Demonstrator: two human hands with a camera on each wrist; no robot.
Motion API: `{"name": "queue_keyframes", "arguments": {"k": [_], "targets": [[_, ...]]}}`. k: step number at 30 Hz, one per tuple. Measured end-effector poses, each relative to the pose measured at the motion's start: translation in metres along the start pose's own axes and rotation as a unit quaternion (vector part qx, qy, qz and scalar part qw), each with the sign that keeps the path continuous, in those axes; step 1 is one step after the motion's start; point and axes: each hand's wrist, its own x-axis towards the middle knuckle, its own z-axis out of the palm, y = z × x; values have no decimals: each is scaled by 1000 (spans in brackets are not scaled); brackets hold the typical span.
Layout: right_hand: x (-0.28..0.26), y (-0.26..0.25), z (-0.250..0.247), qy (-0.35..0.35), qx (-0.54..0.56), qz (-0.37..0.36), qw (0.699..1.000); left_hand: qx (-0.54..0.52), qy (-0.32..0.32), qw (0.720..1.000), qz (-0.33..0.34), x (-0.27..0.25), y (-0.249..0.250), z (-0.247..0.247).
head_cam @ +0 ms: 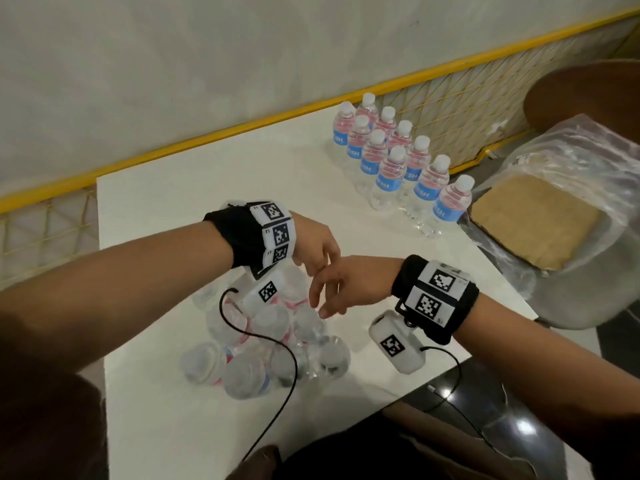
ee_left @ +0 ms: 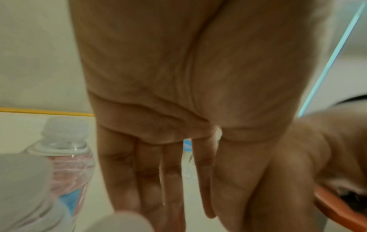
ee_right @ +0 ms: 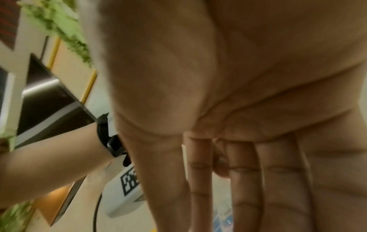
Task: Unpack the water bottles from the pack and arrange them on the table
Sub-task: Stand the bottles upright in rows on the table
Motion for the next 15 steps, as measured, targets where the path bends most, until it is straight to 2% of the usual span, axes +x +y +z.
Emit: {"name": "queue_keyframes", "arguments": {"k": [4,7,10,15], "targets": [[-8,-18,10,-39,-74,6,996,77,10,997,11,-12,9,20],[-8,-27,25,-71,-137,9,988,121,-4,992,30,-17,19,29],[-8,-29,41,-72,-206,10,976,174,-25,984,40,-20,26,36],[-13,-26,57,-52,-242,-11,969,261,-63,962,50,-22,34,46]]}}
